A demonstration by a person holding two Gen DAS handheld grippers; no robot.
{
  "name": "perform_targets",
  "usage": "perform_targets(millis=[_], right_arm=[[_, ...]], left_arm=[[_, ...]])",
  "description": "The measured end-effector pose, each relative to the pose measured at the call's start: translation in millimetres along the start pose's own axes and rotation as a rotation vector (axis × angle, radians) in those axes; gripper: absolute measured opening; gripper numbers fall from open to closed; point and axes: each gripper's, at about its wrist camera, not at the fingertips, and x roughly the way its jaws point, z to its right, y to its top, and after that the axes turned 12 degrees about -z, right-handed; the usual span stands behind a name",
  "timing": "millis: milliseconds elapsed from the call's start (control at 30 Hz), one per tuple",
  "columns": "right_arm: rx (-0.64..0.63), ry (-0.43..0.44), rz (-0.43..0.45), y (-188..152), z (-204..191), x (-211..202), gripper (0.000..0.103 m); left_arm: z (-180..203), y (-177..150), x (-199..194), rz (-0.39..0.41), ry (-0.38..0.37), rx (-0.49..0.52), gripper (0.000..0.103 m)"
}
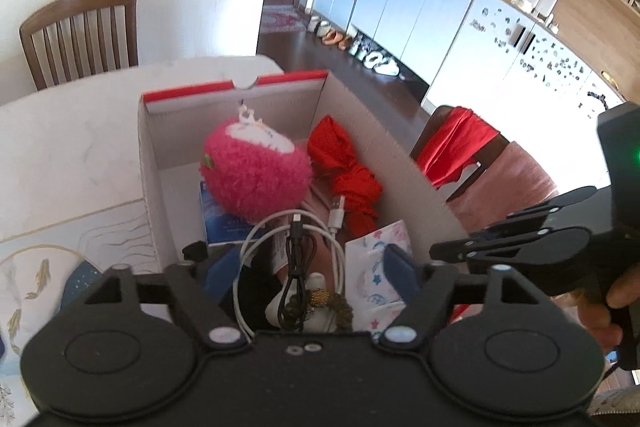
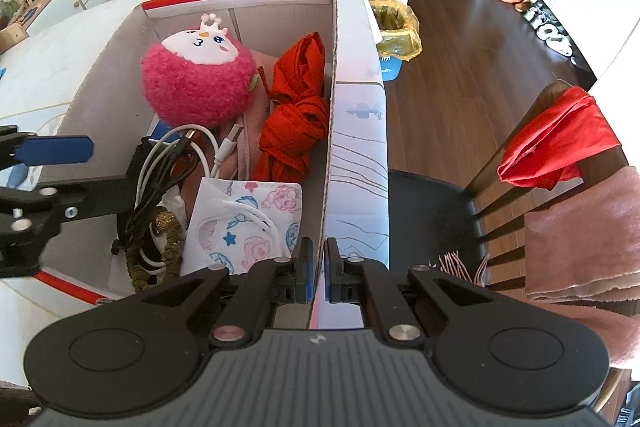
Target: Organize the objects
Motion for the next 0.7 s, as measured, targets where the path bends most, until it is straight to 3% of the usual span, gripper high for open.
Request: perform_targets(millis=[333,700], right_arm=[[-0.037,0.007,0.070,-7,3,-29,0.005],[-0.094,0.053,0.211,-20,5,-78,0.005]], left_arm=[[11,-9,-25,0.081,0.071,-0.036,0.101],[12,-22,-47,0.134,0.119,-0.112,0.101]])
